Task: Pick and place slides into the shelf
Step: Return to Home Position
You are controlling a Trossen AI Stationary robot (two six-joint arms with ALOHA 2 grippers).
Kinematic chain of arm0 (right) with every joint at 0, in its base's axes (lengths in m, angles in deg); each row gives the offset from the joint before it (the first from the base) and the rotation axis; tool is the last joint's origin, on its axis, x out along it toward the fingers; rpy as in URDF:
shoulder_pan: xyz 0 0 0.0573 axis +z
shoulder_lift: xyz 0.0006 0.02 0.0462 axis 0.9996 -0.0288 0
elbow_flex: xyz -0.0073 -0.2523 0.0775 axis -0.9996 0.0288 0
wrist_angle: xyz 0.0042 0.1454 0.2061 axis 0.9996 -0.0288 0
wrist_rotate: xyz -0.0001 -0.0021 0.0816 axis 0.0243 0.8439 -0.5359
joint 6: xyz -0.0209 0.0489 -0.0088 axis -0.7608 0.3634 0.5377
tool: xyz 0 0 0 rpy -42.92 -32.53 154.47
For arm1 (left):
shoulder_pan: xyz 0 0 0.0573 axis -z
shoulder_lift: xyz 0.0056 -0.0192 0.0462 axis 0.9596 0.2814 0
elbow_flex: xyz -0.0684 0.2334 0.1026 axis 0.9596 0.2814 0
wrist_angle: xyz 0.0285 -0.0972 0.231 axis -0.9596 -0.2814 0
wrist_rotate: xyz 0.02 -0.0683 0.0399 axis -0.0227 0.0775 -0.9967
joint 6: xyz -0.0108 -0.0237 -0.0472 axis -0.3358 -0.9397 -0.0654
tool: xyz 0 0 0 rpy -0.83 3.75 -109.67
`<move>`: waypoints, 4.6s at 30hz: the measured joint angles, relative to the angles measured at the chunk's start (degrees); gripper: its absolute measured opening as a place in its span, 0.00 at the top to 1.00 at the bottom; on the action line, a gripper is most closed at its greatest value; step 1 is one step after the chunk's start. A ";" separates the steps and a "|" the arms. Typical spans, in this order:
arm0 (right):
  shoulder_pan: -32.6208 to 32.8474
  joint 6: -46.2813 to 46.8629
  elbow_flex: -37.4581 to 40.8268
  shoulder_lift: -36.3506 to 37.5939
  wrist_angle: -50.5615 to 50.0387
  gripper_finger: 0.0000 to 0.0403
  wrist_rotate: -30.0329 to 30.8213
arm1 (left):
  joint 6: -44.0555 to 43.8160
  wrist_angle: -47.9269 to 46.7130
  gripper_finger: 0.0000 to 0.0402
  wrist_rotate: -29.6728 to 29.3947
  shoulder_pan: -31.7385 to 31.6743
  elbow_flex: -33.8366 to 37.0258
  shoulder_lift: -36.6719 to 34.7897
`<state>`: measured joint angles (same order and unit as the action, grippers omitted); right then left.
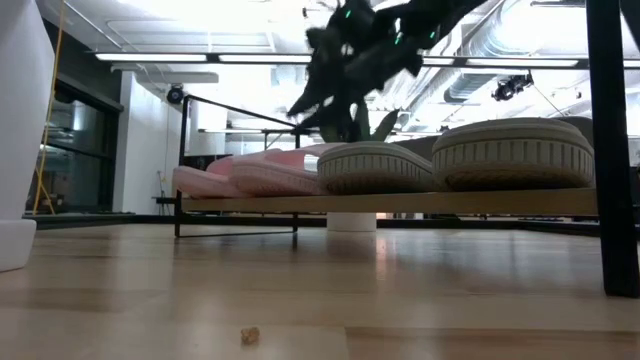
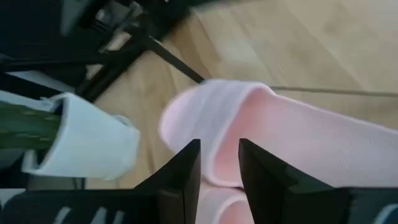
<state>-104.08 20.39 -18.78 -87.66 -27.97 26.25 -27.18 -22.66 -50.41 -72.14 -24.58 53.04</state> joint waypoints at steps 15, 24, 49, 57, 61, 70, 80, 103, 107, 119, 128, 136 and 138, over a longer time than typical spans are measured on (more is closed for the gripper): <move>-0.38 -13.17 0.00 27.52 -20.14 0.76 -8.76 | 5.87 3.70 0.75 -1.29 -0.01 0.00 -2.83; -0.39 -13.75 0.00 40.53 -21.82 0.79 -6.33 | 8.99 8.57 0.75 -1.76 -0.02 -0.24 -9.78; -0.42 -12.51 16.28 68.26 -11.97 1.00 3.17 | 19.83 33.45 0.99 -1.79 -0.02 11.46 -30.19; -4.69 -5.53 36.84 74.54 9.49 1.00 3.96 | 17.58 52.73 1.00 -2.95 -0.07 36.14 -40.46; -10.24 1.10 44.89 75.21 18.53 1.00 -1.56 | 12.82 54.10 1.00 -4.62 -0.07 44.11 -46.57; -16.90 12.64 56.86 75.15 31.09 1.00 -8.46 | 4.22 54.61 1.00 -7.75 -0.06 57.54 -58.73; -8.61 15.50 62.90 75.25 37.17 1.00 -0.19 | -5.03 62.23 1.00 -6.51 0.00 71.51 -62.61; 4.28 15.09 75.64 75.25 50.27 1.00 14.14 | -11.05 65.20 1.00 -6.57 0.00 82.71 -69.38; 4.29 15.40 76.32 75.25 51.17 1.00 14.13 | -12.73 65.24 1.00 -6.78 0.00 84.75 -71.39; 4.13 9.31 76.32 75.21 50.00 1.00 15.61 | -17.75 70.99 1.00 -7.69 -0.01 93.63 -75.58; 4.13 7.52 76.35 75.14 44.33 1.00 14.42 | -20.01 72.34 1.00 -6.68 -0.02 96.08 -75.56; 4.15 7.84 76.37 75.14 35.25 1.00 11.07 | -17.21 72.13 1.00 -2.03 -0.02 96.08 -75.56; 4.15 7.98 76.37 75.14 32.57 1.00 9.81 | -16.10 72.04 1.00 -1.25 -0.01 96.08 -75.56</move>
<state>-99.92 28.37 57.58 -12.52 4.60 36.07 -43.28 49.38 -51.66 -72.15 71.50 -22.52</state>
